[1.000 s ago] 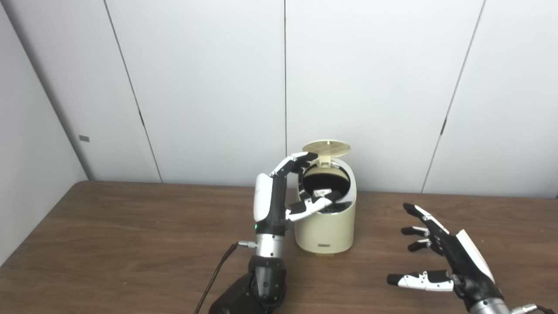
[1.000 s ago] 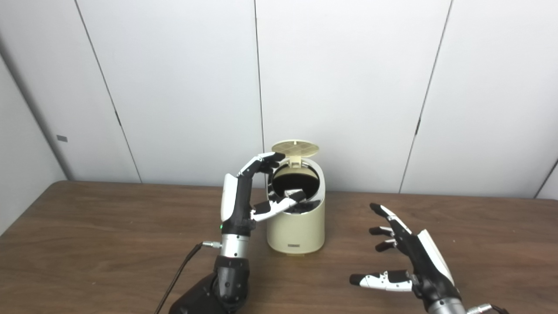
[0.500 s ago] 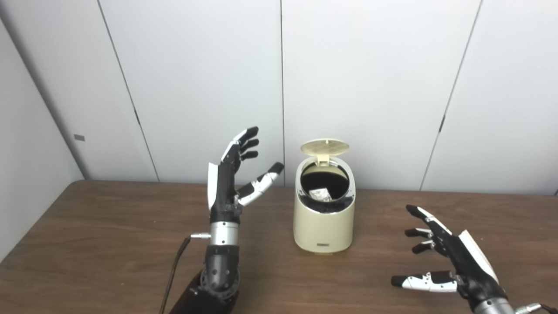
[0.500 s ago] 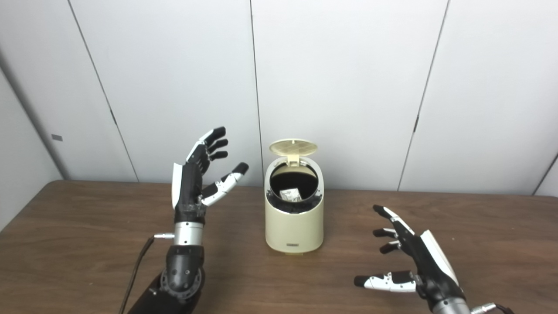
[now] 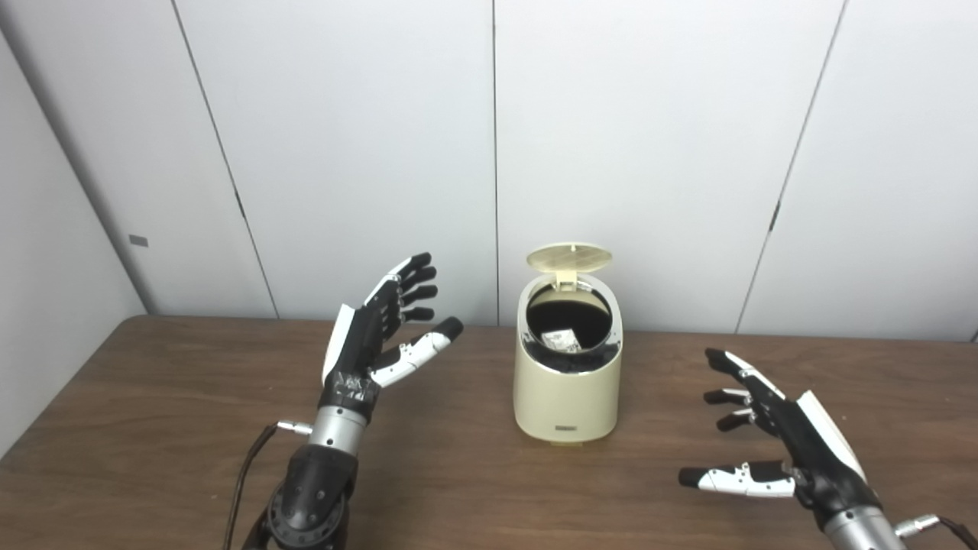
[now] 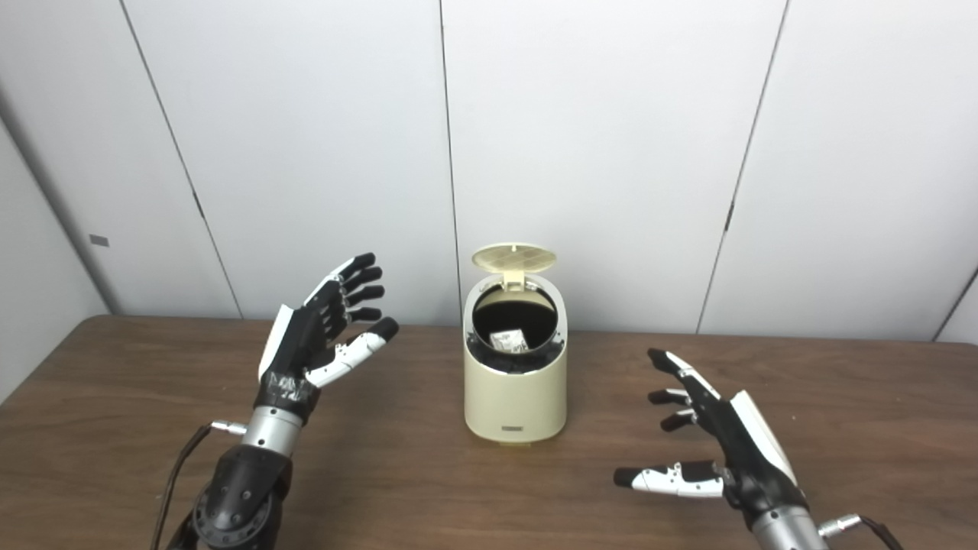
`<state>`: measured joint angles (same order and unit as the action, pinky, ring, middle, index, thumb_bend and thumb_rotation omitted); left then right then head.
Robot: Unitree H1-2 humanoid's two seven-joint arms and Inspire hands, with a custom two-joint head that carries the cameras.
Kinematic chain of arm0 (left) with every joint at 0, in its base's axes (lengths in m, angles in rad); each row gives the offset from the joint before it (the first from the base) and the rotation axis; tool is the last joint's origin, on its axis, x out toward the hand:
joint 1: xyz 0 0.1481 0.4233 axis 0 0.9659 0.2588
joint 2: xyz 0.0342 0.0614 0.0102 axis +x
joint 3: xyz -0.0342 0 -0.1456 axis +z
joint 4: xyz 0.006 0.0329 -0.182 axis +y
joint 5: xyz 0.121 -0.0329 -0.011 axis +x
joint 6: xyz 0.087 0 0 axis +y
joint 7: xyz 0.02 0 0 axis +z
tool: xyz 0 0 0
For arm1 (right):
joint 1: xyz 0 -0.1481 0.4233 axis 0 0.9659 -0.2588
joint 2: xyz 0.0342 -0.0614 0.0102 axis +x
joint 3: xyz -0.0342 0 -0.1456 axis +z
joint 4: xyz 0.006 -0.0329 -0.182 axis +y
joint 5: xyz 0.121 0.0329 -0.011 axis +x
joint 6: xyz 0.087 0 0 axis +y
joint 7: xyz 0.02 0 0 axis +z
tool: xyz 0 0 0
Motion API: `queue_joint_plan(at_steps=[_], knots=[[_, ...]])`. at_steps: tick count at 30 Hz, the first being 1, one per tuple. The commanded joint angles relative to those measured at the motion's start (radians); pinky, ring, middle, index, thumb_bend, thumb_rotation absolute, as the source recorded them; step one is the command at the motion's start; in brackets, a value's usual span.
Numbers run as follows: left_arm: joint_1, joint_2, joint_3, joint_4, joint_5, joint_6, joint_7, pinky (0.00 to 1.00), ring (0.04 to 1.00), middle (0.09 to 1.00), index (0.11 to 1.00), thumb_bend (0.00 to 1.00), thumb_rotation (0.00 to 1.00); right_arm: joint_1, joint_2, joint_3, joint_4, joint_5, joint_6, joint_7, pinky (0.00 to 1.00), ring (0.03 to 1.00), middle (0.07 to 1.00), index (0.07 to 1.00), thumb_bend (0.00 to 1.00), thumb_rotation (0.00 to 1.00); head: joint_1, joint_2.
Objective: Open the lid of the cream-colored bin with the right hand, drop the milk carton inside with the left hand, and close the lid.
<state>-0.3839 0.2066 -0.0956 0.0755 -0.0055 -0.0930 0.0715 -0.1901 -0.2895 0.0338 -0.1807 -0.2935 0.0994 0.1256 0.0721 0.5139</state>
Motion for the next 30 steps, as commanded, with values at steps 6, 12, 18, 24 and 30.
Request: queue_joint_plan(at_steps=[6,12,18,24,30], knots=[[0.046,-0.002,0.022,-0.040,0.015,0.033,-0.072,0.58,0.686,0.770,0.836,0.78,0.31,-0.112,0.000,0.008,-0.029,-0.046,-0.004,-0.016,0.59,0.767,0.883,0.886,0.70,0.33,-0.012,-0.002],[0.098,-0.029,0.026,-0.014,0.030,0.012,-0.088,0.56,0.659,0.740,0.780,0.71,0.26,-0.193,0.009,0.028,-0.021,-0.043,0.019,0.008,0.60,0.772,0.888,0.876,0.68,0.38,-0.023,-0.007],[0.141,-0.053,0.032,-0.005,0.035,0.030,-0.103,0.57,0.658,0.718,0.739,0.65,0.20,-0.272,0.012,0.058,0.011,-0.076,0.035,0.008,0.61,0.786,0.881,0.879,0.70,0.46,-0.033,-0.017],[0.181,-0.067,0.026,0.009,0.057,0.013,-0.102,0.57,0.657,0.711,0.719,0.63,0.17,-0.354,0.009,0.081,0.035,-0.088,0.064,0.039,0.64,0.797,0.863,0.869,0.73,0.45,-0.039,-0.021],[0.193,-0.076,0.022,0.026,0.071,0.010,-0.103,0.57,0.658,0.716,0.733,0.63,0.21,-0.419,0.016,0.099,0.067,-0.094,0.082,0.049,0.62,0.789,0.871,0.847,0.76,0.38,-0.061,-0.031]])
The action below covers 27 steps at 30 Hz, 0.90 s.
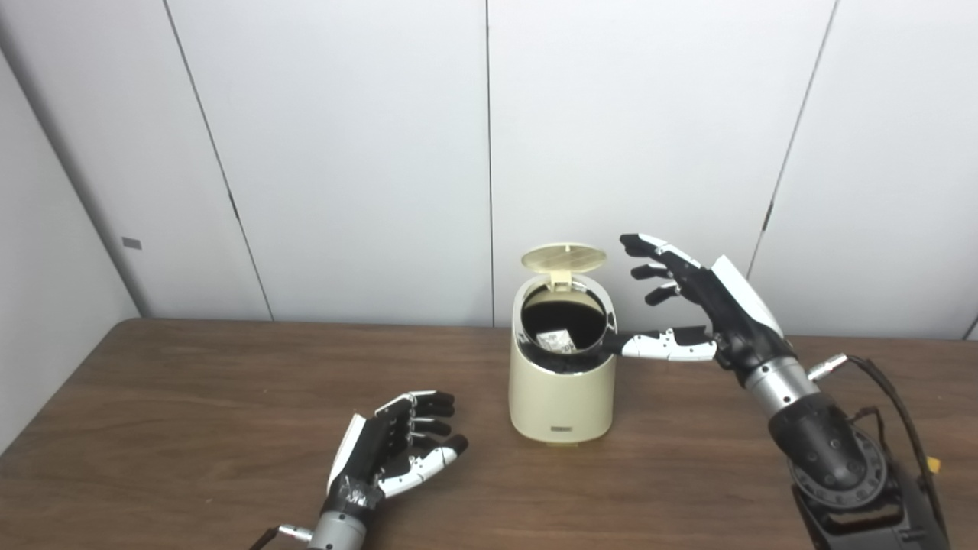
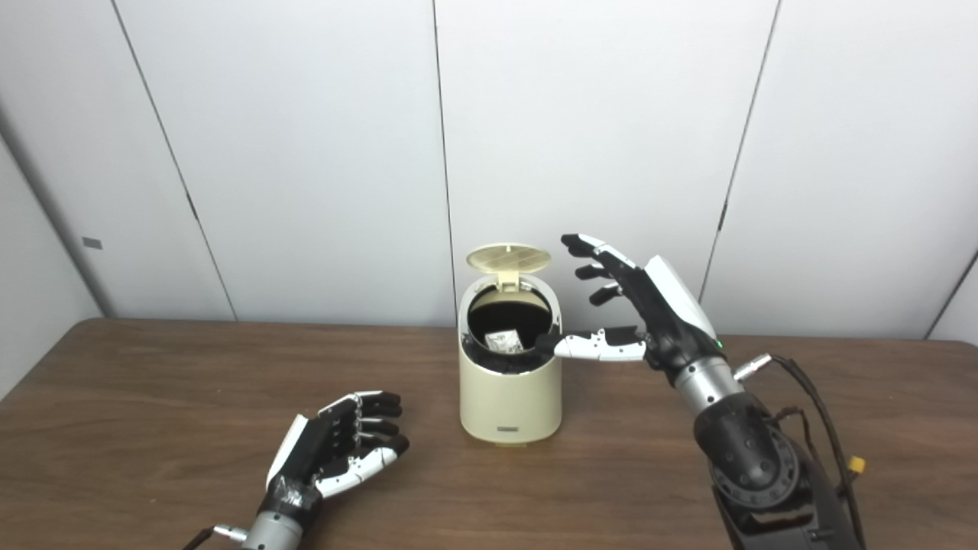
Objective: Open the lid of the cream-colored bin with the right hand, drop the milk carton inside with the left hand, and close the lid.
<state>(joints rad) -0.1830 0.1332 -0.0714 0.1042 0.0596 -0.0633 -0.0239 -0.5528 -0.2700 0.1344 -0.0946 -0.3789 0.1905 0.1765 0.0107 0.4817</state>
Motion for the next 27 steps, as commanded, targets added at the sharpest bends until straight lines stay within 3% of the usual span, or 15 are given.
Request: queue_joint_plan(at_steps=[1,8,13,23,27], knots=[[-0.008,-0.004,-0.002,-0.001,0.006,-0.021,-0.009,0.58,0.662,0.721,0.737,0.63,0.21,-0.062,-0.003,0.001,-0.016,-0.011,-0.006,-0.001,0.62,0.790,0.870,0.845,0.76,0.37,0.001,0.001],[-0.006,-0.008,-0.012,0.019,0.007,-0.043,-0.022,0.58,0.674,0.732,0.748,0.62,0.20,-0.106,-0.018,0.023,0.012,-0.035,0.010,0.032,0.66,0.812,0.881,0.866,0.74,0.32,-0.001,-0.004],[-0.006,-0.011,-0.014,0.026,0.004,-0.045,-0.024,0.58,0.673,0.730,0.753,0.62,0.20,-0.136,-0.030,0.046,0.029,-0.063,0.015,0.051,0.65,0.815,0.888,0.874,0.74,0.34,0.003,-0.008],[-0.013,-0.005,-0.018,0.032,-0.003,-0.054,-0.039,0.59,0.674,0.738,0.758,0.62,0.20,-0.212,-0.055,0.107,0.040,-0.147,0.049,0.129,0.76,0.887,0.919,0.899,0.72,0.40,0.003,-0.011],[-0.013,-0.009,-0.014,0.032,-0.004,-0.046,-0.042,0.59,0.672,0.737,0.759,0.61,0.19,-0.229,-0.063,0.129,0.043,-0.183,0.030,0.138,0.75,0.882,0.885,0.839,0.74,0.44,0.004,-0.010]])
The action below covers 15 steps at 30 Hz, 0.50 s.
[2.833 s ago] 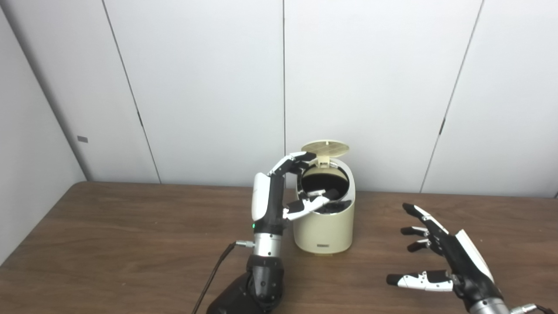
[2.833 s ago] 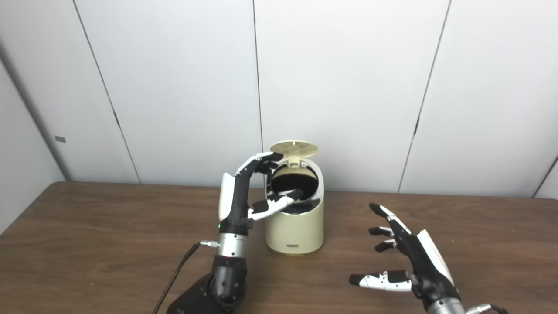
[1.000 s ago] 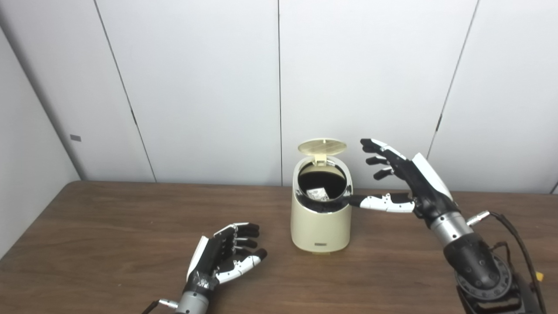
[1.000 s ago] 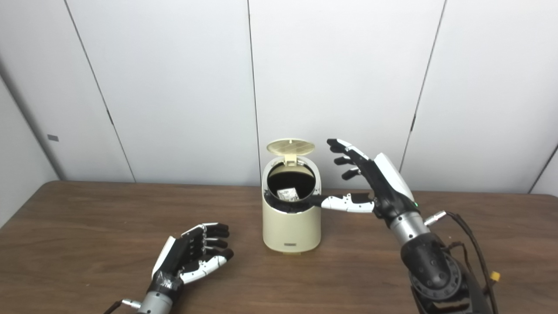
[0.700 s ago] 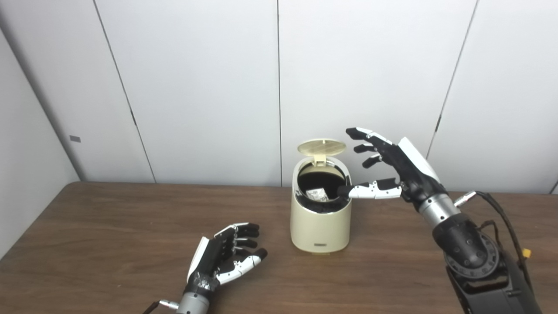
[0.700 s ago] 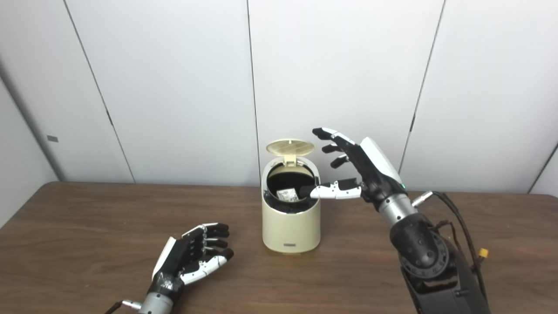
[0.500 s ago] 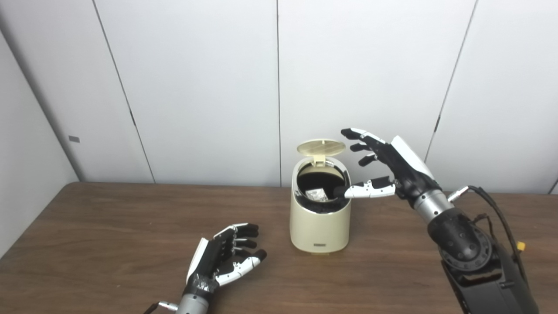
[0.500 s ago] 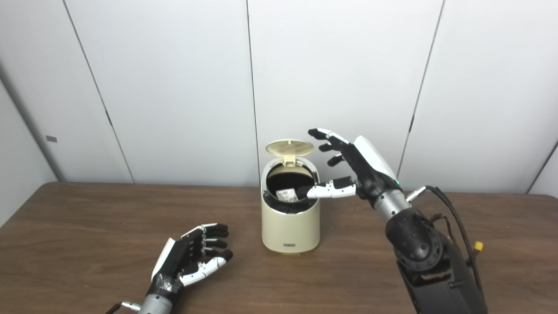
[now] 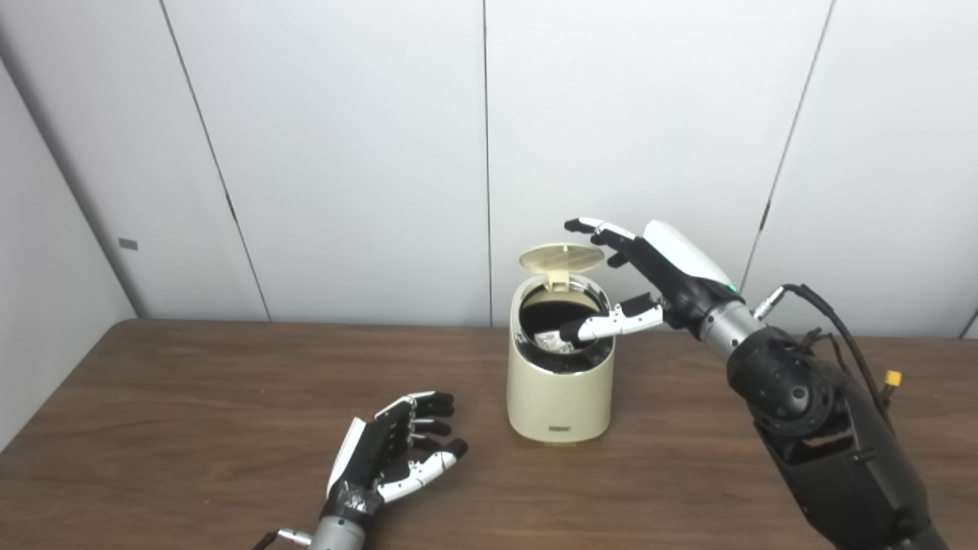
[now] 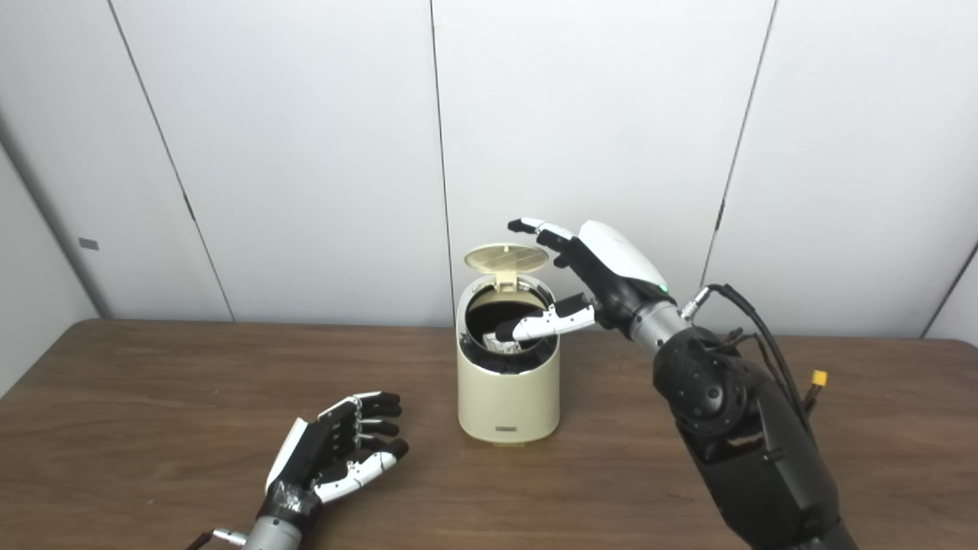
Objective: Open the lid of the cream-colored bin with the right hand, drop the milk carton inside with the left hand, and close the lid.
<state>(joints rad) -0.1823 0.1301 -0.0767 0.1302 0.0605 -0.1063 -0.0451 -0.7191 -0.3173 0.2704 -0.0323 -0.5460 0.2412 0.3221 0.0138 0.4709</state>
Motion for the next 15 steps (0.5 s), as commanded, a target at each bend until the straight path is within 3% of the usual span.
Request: queue_joint_plan(at_steps=[1,6,11,15], knots=[[-0.013,-0.008,-0.008,0.005,-0.004,-0.002,-0.020,0.58,0.668,0.734,0.758,0.61,0.18,-0.063,-0.018,-0.003,-0.020,-0.019,-0.027,-0.007,0.73,0.873,0.872,0.818,0.75,0.44,0.001,0.001],[-0.014,-0.012,-0.003,0.005,-0.012,0.001,-0.023,0.59,0.674,0.739,0.763,0.61,0.19,-0.054,-0.035,0.019,-0.027,-0.048,-0.077,-0.015,0.70,0.856,0.818,0.765,0.75,0.44,0.009,0.004],[-0.015,-0.008,-0.002,0.005,-0.011,-0.004,-0.025,0.58,0.673,0.738,0.760,0.61,0.20,-0.034,-0.045,0.022,-0.048,-0.069,-0.113,-0.021,0.79,0.907,0.761,0.718,0.76,0.46,0.006,0.008],[-0.016,-0.006,-0.001,0.007,-0.009,-0.006,-0.026,0.59,0.670,0.736,0.757,0.61,0.20,-0.023,-0.051,0.020,-0.055,-0.090,-0.138,-0.026,0.79,0.904,0.721,0.686,0.76,0.47,0.006,0.011]])
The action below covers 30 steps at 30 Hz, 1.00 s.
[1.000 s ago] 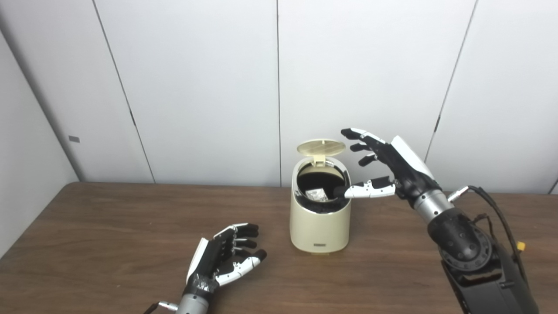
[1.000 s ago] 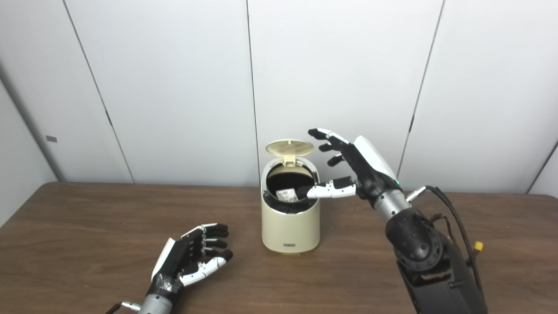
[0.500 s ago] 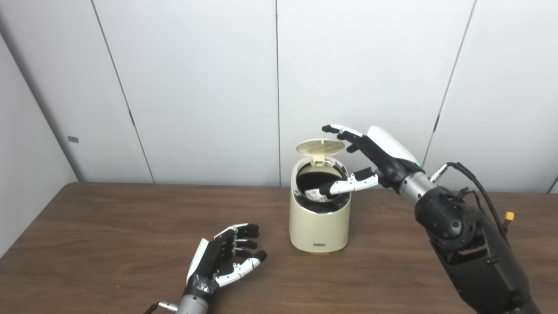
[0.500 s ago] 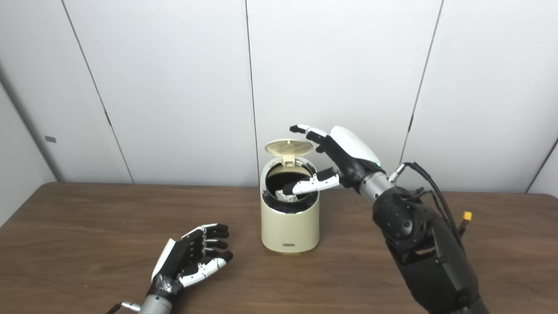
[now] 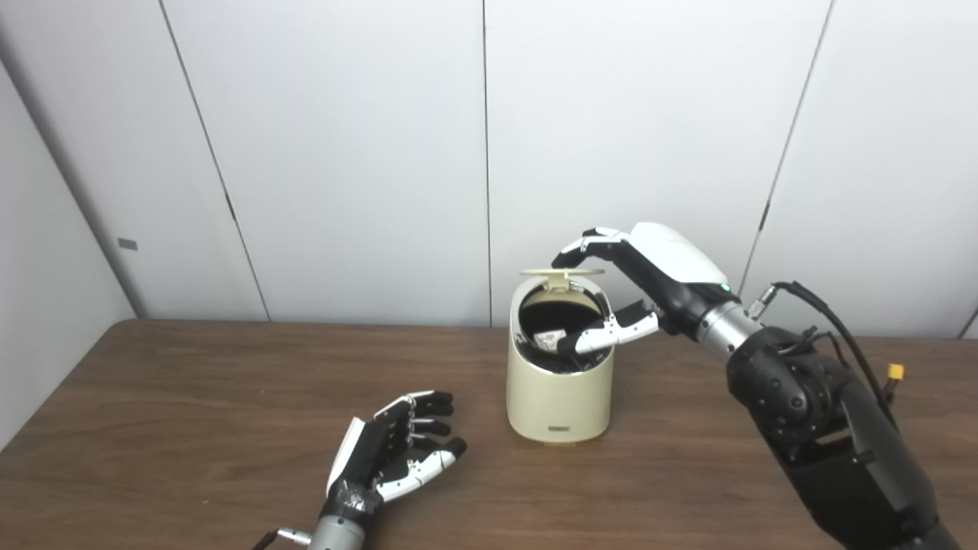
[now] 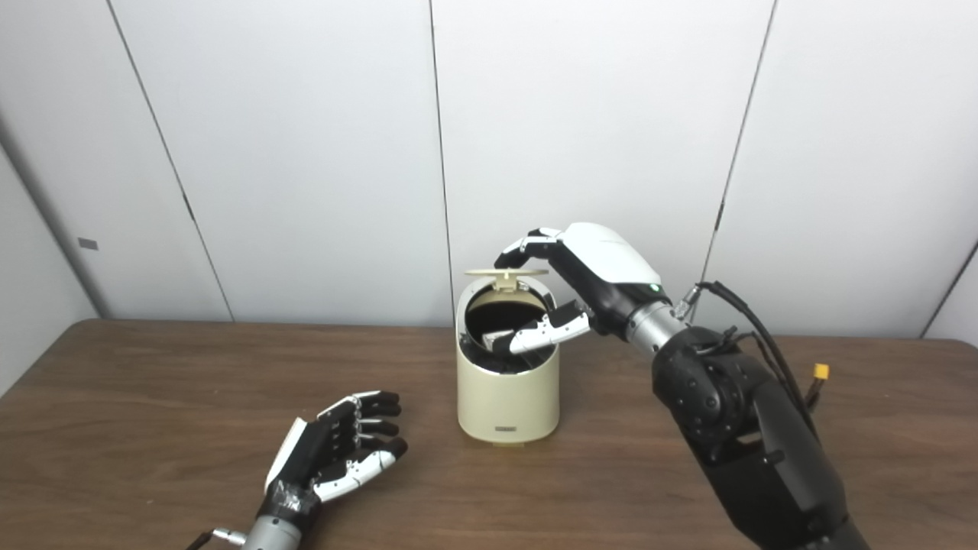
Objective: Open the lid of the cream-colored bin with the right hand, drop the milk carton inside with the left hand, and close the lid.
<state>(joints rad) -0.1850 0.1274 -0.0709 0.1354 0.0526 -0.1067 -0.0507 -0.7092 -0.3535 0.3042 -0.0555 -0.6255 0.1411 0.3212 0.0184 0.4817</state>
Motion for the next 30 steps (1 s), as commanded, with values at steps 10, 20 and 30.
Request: queue_joint_plan(at_steps=[10,20,30], knots=[[-0.012,-0.004,-0.008,-0.008,-0.003,0.009,-0.019,0.58,0.664,0.731,0.754,0.61,0.19,0.000,-0.041,-0.017,-0.059,-0.051,-0.103,-0.028,0.77,0.890,0.700,0.676,0.75,0.46,0.005,0.014],[-0.013,-0.001,0.013,-0.030,-0.009,0.006,-0.007,0.57,0.656,0.728,0.743,0.60,0.20,0.042,-0.089,0.035,-0.086,-0.223,-0.236,-0.050,0.99,0.909,0.694,0.682,0.74,0.44,0.010,0.029],[-0.018,0.005,0.025,-0.042,-0.013,0.007,-0.012,0.53,0.635,0.719,0.740,0.60,0.16,0.067,-0.069,0.035,-0.071,-0.237,-0.284,-0.055,1.00,0.918,0.696,0.688,0.72,0.45,0.009,0.045]])
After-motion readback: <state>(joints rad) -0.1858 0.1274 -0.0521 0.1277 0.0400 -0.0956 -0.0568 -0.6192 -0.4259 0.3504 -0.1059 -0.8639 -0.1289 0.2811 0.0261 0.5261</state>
